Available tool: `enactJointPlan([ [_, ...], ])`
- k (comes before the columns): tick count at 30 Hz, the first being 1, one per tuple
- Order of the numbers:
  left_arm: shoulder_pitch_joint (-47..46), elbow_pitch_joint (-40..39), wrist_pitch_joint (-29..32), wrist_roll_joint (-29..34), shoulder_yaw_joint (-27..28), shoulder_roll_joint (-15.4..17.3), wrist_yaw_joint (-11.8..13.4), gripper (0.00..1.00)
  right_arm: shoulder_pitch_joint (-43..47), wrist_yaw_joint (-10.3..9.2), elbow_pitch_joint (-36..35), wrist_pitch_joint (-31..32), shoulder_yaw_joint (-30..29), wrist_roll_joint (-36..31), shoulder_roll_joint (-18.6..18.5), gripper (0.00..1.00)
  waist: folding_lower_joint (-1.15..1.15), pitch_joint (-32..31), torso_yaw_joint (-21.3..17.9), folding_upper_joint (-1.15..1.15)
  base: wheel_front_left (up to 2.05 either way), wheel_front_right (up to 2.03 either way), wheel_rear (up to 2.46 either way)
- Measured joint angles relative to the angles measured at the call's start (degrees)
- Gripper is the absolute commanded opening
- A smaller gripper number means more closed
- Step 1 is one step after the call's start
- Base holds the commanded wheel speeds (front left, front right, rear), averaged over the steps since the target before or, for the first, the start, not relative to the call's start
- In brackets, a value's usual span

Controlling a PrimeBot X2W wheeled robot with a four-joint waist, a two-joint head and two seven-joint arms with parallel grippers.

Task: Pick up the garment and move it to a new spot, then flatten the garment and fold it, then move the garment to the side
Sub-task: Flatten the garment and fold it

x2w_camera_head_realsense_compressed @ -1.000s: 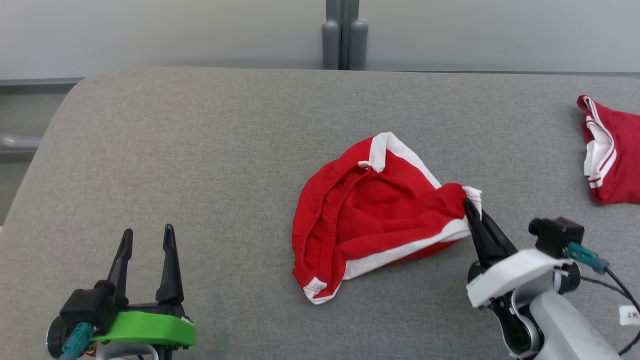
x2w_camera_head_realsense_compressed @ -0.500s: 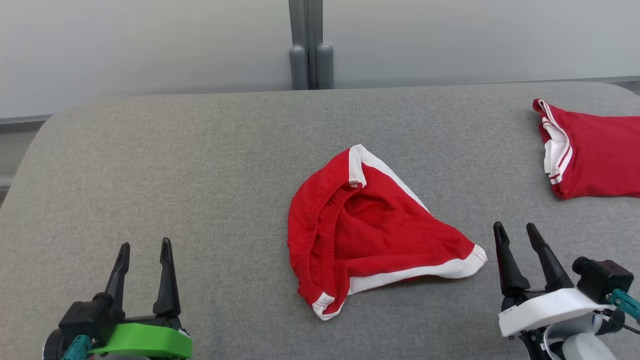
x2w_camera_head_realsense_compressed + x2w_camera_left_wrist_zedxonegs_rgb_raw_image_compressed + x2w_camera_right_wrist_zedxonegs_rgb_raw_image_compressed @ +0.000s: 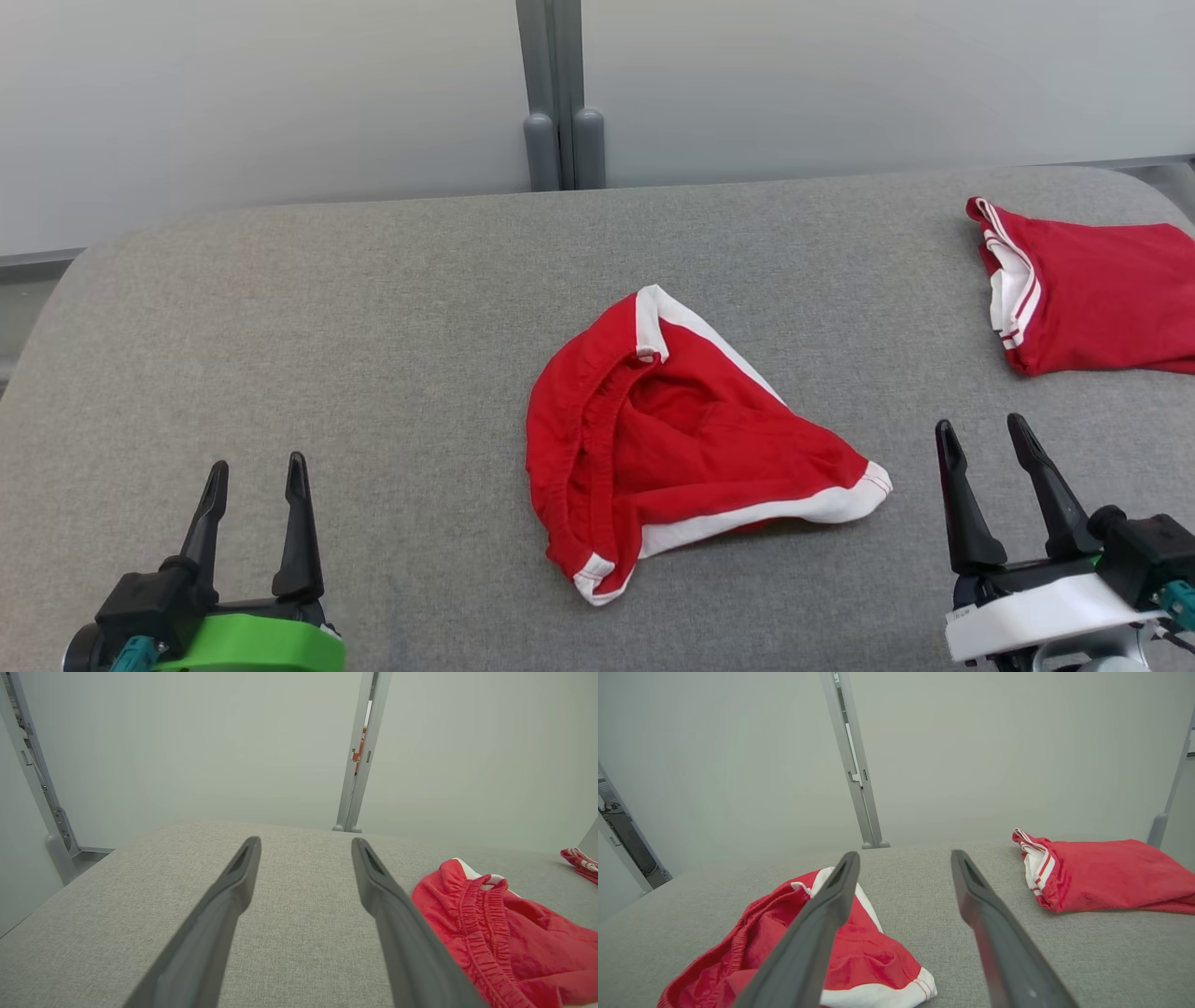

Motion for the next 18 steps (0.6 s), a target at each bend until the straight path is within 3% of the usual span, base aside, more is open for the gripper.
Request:
enactJointPlan([
  [18,2.0,-1.1,0.0,2.1,0.6,0.4,0.0,1.0,5.6,0.0,-3.5,0.0,-1.5,-2.7,2.3,1.0,0.0,-0.5,0.1,0.0,0.0,0.0,0.0],
])
